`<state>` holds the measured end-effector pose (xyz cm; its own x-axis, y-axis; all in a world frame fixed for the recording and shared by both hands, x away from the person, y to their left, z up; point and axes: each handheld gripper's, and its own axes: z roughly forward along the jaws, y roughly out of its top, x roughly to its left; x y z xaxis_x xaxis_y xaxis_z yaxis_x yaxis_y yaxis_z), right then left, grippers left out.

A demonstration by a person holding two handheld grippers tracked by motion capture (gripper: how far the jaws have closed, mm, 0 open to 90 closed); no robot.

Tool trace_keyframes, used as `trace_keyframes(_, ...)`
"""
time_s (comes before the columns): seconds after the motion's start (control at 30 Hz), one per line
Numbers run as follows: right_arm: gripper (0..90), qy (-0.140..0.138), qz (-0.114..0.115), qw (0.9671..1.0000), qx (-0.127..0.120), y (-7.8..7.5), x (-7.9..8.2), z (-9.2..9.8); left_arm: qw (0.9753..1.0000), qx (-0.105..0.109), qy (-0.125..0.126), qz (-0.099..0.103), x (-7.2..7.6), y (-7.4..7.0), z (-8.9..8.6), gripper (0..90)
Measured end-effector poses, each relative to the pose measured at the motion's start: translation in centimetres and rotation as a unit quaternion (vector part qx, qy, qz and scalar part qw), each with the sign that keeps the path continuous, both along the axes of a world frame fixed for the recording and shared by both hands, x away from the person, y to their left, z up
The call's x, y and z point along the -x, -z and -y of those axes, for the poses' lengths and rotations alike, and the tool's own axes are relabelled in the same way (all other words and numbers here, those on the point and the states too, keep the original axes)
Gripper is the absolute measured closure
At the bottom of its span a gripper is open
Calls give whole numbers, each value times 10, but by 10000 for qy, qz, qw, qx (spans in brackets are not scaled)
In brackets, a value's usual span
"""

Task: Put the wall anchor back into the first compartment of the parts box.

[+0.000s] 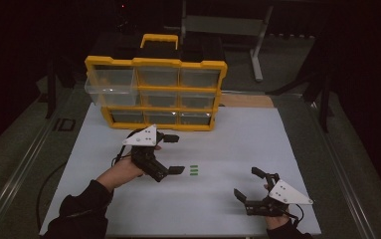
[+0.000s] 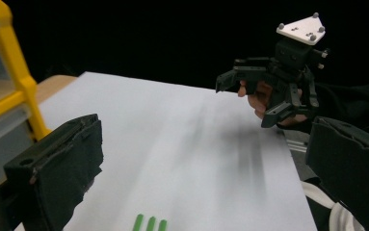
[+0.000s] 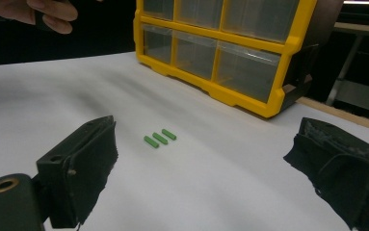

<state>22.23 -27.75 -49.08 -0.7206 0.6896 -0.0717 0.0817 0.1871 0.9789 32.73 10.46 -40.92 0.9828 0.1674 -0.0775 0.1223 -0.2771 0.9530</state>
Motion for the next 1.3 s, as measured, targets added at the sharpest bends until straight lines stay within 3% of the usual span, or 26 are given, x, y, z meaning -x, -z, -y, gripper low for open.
trace_keyframes(0.43,79,-21,-30,10000,21,1,0,0,9997,-253,7,-73,-18,21,26,0)
trace_keyframes(0.57,79,-28,-48,10000,26,1,-1,0,9990,-437,-74,-106,-25,32,33,33)
trace_keyframes(0.63,79,-35,-63,10000,31,1,-1,-1,9981,-598,-18,-114,-29,42,37,129)
trace_keyframes(0.7,79,-38,-67,10000,33,2,-1,-1,9976,-684,10,-132,-30,46,38,152)
trace_keyframes(0.73,79,-42,-67,10000,36,2,-1,0,9962,-856,-12,-152,-34,54,40,180)
trace_keyframes(0.8,79,-40,-69,10000,32,2,-1,0,9958,-902,-51,-141,-35,56,40,204)
trace_keyframes(0.93,79,-44,-66,10000,32,2,-1,0,9938,-1076,-115,-248,-41,66,42,346)
trace_keyframes(1.03,79,-49,-65,10000,31,2,-1,0,9914,-1257,-135,-350,-46,75,44,403)
trace_keyframes(1.13,79,-50,-72,10000,31,2,-1,0,9905,-1324,-123,-348,-47,76,45,437)
trace_keyframes(1.17,79,-51,-76,10000,37,2,-2,0,9883,-1468,-137,-384,-49,81,47,460)
trace_keyframes(1.2,79,-51,-76,10000,37,2,-2,0,9883,-1468,-137,-384,-49,81,47,471)
trace_keyframes(1.3,79,-56,-74,9999,43,2,-2,0,9853,-1643,-163,-432,-52,87,50,510)
